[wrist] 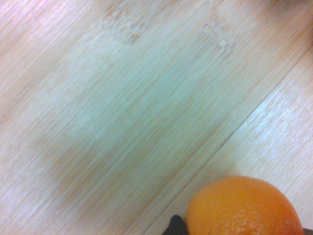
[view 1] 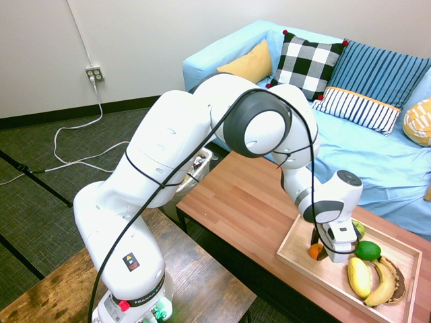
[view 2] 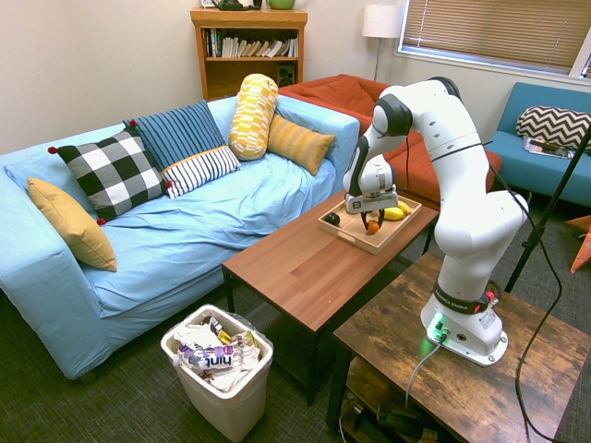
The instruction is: Put the tangerine in the tray
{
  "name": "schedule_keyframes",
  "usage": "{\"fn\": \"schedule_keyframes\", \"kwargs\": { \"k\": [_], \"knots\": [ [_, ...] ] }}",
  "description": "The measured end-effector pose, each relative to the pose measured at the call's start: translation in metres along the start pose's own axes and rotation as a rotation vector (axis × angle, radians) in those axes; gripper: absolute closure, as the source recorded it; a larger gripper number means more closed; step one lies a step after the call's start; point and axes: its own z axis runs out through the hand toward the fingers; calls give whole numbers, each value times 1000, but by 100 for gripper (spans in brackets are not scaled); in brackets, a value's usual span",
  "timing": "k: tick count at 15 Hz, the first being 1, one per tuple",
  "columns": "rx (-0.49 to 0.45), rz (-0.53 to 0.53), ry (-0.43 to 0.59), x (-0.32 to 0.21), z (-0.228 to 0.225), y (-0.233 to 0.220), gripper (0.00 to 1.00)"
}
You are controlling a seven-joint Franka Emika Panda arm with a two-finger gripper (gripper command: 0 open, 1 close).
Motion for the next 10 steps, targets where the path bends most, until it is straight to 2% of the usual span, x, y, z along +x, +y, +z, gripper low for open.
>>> {"fn": "schedule_keyframes", "kwargs": {
  "k": [10],
  "knots": [
    [22,-12,-1,-5,-2,-9,0]
  ]
}}
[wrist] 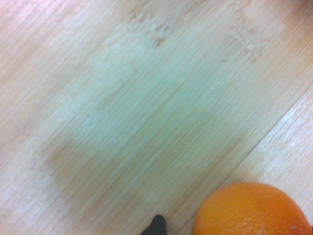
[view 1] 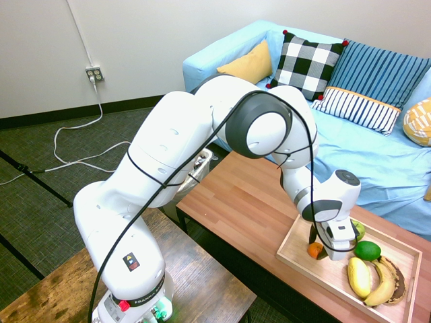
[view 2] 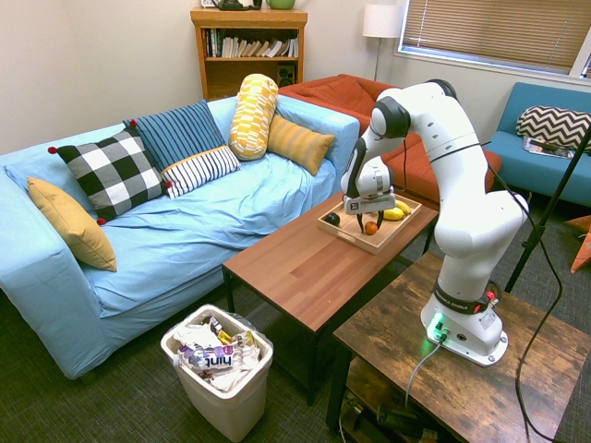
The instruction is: Put the tangerine in the tray
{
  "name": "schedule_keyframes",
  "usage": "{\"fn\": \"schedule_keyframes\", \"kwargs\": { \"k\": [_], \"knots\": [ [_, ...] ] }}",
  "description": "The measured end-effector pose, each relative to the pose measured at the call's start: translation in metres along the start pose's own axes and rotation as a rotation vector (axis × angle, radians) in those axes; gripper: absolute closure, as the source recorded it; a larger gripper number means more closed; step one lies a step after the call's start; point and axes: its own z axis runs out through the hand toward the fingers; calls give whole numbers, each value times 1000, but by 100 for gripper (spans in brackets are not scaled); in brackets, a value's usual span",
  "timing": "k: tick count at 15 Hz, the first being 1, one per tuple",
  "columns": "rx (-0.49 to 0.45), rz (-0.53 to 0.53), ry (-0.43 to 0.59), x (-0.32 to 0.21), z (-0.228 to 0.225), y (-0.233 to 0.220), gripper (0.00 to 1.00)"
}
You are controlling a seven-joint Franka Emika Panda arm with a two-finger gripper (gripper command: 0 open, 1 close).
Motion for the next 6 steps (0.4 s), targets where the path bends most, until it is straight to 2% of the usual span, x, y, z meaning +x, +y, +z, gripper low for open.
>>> {"fn": "schedule_keyframes", "kwargs": {
  "k": [6],
  "knots": [
    [87,-13,56,23,-98,2,0]
  ]
}}
